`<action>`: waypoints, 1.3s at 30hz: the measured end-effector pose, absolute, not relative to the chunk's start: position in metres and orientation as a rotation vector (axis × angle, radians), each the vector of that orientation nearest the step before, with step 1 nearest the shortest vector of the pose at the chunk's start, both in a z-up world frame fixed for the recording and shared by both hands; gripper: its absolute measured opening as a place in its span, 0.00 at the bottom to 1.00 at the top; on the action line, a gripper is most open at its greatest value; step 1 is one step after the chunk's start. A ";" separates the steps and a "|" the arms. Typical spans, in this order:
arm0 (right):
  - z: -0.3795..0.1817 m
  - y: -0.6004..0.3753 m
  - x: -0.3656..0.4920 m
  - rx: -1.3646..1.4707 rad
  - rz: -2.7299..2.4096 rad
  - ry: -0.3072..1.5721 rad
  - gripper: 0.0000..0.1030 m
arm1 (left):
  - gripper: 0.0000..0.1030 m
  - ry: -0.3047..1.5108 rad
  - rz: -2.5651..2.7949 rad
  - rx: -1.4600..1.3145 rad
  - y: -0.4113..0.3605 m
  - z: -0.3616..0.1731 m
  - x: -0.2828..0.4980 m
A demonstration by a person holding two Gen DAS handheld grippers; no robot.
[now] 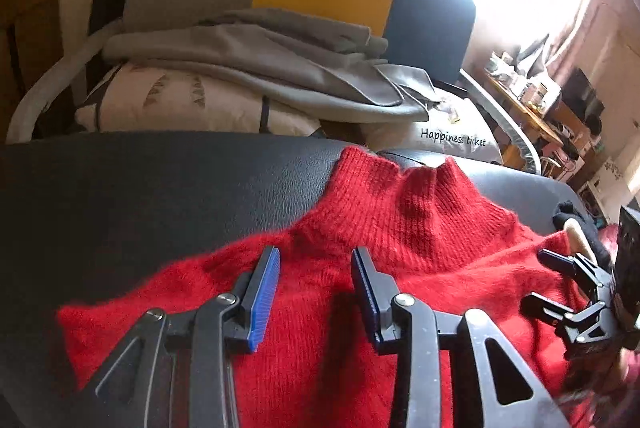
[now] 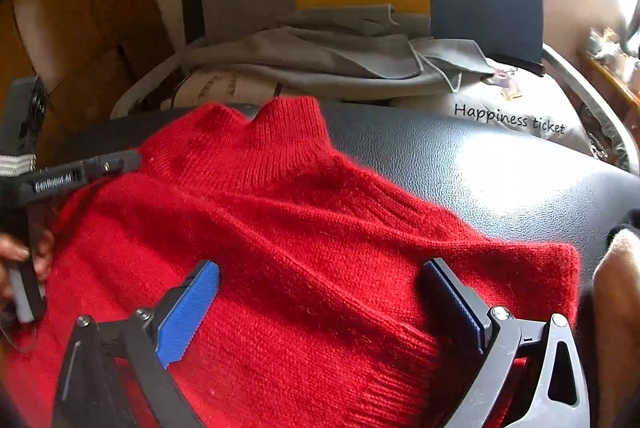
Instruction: Fold clothes
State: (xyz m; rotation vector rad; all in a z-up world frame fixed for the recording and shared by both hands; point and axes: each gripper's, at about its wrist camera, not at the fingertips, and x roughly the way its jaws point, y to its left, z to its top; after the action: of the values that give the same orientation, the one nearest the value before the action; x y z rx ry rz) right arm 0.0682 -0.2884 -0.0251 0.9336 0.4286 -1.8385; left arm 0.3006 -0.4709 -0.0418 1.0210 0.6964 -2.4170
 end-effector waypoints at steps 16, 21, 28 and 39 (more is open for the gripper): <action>-0.028 -0.185 0.141 0.893 -1.814 0.607 0.99 | 0.37 0.489 -2.548 1.089 -0.364 -0.043 0.405; 0.004 -0.193 0.131 0.877 -1.674 0.554 1.00 | 0.37 0.610 -2.609 1.042 -0.397 -0.019 0.397; 0.041 -0.279 0.047 0.902 -1.587 0.344 1.00 | 0.45 0.647 -2.671 1.108 -0.482 -0.006 0.314; -0.016 -0.414 0.007 0.913 -1.478 0.565 0.60 | 0.44 0.583 -2.712 1.356 -0.522 -0.049 0.221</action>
State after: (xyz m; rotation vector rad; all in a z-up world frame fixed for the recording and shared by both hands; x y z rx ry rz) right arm 0.0073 -0.4140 -0.0159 0.9133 0.5653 -1.4785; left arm 0.2206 -0.5218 -0.0494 1.3556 0.5830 -2.7122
